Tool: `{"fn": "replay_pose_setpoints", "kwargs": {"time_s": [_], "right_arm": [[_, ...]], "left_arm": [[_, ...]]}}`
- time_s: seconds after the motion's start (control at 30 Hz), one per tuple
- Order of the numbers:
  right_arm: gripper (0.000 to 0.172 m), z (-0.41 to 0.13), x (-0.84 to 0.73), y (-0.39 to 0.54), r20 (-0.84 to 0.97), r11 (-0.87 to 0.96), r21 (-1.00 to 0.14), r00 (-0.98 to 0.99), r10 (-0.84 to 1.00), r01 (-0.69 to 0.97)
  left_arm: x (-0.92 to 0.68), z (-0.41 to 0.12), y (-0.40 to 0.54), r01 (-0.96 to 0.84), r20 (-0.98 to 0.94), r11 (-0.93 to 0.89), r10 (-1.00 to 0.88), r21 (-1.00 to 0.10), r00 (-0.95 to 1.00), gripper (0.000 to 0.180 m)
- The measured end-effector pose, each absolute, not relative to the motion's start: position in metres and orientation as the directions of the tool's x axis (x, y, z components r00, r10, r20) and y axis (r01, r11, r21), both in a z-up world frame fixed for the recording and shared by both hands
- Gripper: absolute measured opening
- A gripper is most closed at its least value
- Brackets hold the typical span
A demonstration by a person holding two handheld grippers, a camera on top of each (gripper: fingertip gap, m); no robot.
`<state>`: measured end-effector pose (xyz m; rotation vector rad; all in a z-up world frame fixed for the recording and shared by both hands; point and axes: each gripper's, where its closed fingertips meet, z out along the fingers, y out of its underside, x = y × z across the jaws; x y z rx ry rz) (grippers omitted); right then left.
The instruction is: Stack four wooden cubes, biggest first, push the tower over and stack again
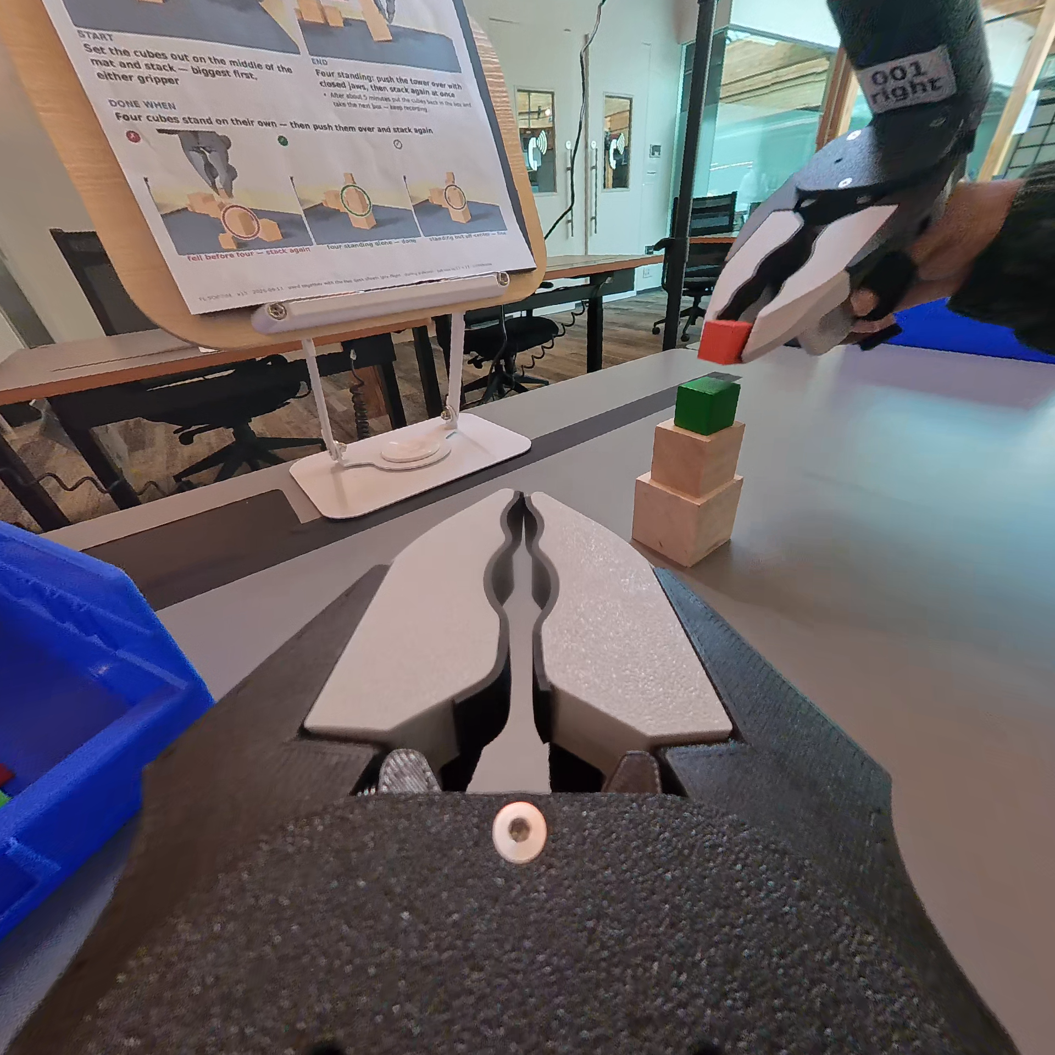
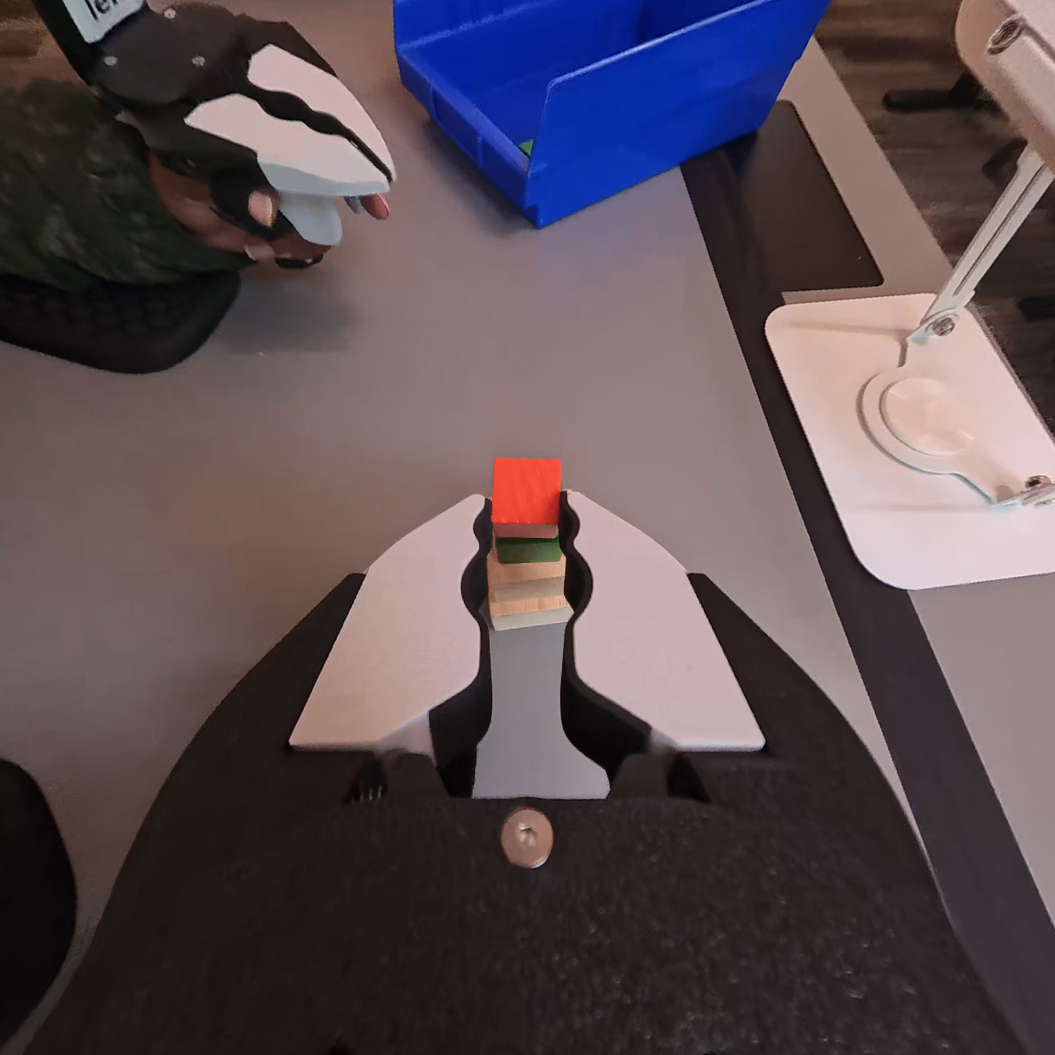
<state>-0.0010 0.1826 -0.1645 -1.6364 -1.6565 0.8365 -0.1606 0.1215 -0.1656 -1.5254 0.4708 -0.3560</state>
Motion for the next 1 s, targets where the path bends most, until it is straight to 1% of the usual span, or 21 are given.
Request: {"fn": "replay_pose_setpoints", "kwargs": {"time_s": [0.37,1.0], "right_arm": [[0.022,-0.175,-0.0024,0.1856,0.01,0.044,-0.775,-0.058,0.998,0.63],[0.022,-0.1767,-0.0059,0.1845,-0.015,0.048,-0.773,-0.095,0.995,0.632]], "left_arm": [[-0.1616,-0.1675,0.1229,-0.064,-0.062,0.015,-0.505,-0.998,0.861,0.0],[-0.1613,-0.1707,0.1235,-0.072,-0.065,0.006,-0.506,-0.997,0.86,0.0]]}}
